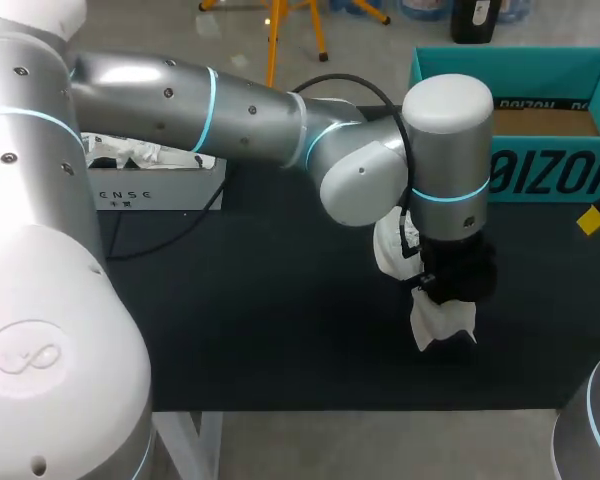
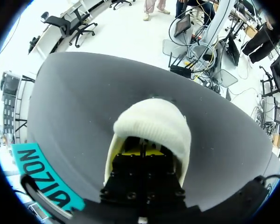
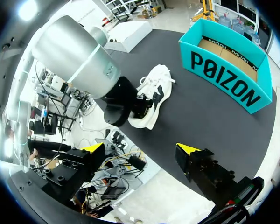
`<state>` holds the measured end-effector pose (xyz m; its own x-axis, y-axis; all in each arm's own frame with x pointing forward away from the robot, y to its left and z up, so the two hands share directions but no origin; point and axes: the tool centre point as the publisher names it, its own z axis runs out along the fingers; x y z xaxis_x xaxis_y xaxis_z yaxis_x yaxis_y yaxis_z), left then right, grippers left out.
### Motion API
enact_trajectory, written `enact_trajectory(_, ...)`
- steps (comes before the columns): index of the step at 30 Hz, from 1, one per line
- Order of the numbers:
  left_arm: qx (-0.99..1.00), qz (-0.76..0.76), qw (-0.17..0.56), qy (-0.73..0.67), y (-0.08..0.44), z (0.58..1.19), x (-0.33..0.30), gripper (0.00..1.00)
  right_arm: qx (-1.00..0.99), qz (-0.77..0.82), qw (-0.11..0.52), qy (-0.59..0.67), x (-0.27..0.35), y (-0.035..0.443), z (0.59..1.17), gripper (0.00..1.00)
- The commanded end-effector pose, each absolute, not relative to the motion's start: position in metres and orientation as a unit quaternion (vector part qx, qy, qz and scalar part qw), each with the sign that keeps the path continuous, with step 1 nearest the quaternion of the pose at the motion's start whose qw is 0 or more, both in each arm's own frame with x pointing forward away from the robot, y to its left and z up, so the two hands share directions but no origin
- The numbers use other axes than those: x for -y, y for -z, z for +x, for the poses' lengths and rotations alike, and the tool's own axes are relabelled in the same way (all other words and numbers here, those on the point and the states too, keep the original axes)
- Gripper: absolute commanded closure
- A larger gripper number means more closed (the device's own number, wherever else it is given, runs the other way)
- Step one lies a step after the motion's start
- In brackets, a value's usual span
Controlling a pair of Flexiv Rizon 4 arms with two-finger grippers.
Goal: Take the shoe out of the shoebox, open the shoe tongue, remove and reinsert the insole, then place the shoe into the shoebox
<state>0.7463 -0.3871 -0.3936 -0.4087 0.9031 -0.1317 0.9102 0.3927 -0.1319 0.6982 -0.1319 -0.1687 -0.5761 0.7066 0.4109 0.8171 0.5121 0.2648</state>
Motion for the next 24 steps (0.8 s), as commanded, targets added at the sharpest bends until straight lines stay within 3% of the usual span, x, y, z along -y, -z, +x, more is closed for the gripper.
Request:
enact_trajectory(1,-0.831,0.55,0.008,0.079,0.4,0.746,0.394,1.0,0.861,-0.443,0.127,0.217,0.132,0.169,0.699,0.0)
enact_trajectory(9,-0.829,0.553,-0.016,0.079,0.421,0.744,0.397,1.0,0.861,-0.443,0.127,0.217,0.132,0.169,0.699,0.0)
enact_trajectory(24,-0.827,0.559,0.016,0.053,0.373,0.756,0.376,1.0,0.861,-0.443,0.127,0.217,0.132,0.169,0.699,0.0)
